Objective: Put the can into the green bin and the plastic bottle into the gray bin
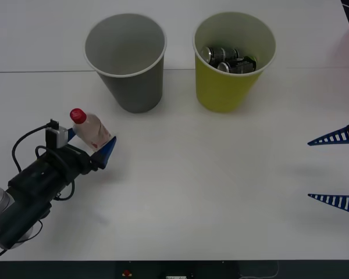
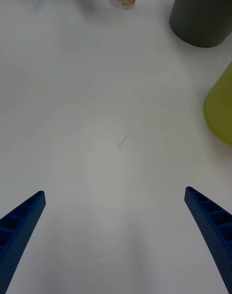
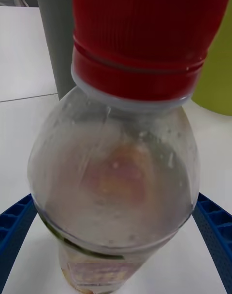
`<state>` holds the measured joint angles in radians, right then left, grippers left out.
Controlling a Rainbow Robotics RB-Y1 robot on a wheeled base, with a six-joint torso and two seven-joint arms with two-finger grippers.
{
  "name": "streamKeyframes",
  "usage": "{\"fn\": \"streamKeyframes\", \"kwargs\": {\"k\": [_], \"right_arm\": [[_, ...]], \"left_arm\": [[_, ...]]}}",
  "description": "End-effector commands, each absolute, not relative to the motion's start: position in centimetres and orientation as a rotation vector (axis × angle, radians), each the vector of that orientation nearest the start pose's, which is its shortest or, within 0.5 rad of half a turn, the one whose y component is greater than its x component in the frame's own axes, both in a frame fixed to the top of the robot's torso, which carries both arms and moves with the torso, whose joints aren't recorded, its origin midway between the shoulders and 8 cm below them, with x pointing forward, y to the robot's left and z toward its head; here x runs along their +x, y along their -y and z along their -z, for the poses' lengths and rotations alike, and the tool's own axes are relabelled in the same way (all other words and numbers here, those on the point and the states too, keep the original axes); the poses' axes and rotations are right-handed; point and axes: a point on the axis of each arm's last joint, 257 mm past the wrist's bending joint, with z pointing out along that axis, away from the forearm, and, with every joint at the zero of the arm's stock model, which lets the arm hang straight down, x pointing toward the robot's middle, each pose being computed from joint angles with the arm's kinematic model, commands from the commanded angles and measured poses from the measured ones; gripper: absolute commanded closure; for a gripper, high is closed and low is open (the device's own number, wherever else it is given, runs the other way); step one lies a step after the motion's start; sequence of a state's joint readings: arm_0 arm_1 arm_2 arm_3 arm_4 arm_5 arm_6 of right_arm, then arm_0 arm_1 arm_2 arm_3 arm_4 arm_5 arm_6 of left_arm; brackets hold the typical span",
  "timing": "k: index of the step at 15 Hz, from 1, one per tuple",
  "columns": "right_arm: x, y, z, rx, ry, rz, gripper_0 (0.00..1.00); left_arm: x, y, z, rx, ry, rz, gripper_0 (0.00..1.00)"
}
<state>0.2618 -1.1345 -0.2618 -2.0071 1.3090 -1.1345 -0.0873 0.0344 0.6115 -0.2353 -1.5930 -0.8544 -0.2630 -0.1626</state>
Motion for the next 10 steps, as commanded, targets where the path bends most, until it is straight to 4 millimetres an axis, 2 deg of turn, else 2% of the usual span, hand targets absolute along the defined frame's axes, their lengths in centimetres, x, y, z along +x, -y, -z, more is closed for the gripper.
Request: {"fn": "streamKeyframes", "kwargs": {"k": [1, 2, 3, 10], "right_arm": [[34.13, 28.58, 16.66, -1.634, -1.596, -0.209, 0.00], [34.13, 28.58, 16.66, -1.634, -1.596, -0.209, 0.00], [34.13, 28.58, 16.66, -1.634, -1.596, -0.209, 0.00], [34.13, 28.58, 16.66, -1.634, -1.596, -0.209, 0.00]], "left_arm": [[50.38, -22.61, 24.13, 0.391, -1.644, 0.340, 0.00], [50.50, -22.71, 24.10, 0.394, -1.643, 0.335, 0.20], [50.56, -22.67, 24.06, 0.396, -1.642, 0.331, 1.00], [50.42, -22.23, 24.00, 0.430, -1.635, 0.330, 1.00]]}}
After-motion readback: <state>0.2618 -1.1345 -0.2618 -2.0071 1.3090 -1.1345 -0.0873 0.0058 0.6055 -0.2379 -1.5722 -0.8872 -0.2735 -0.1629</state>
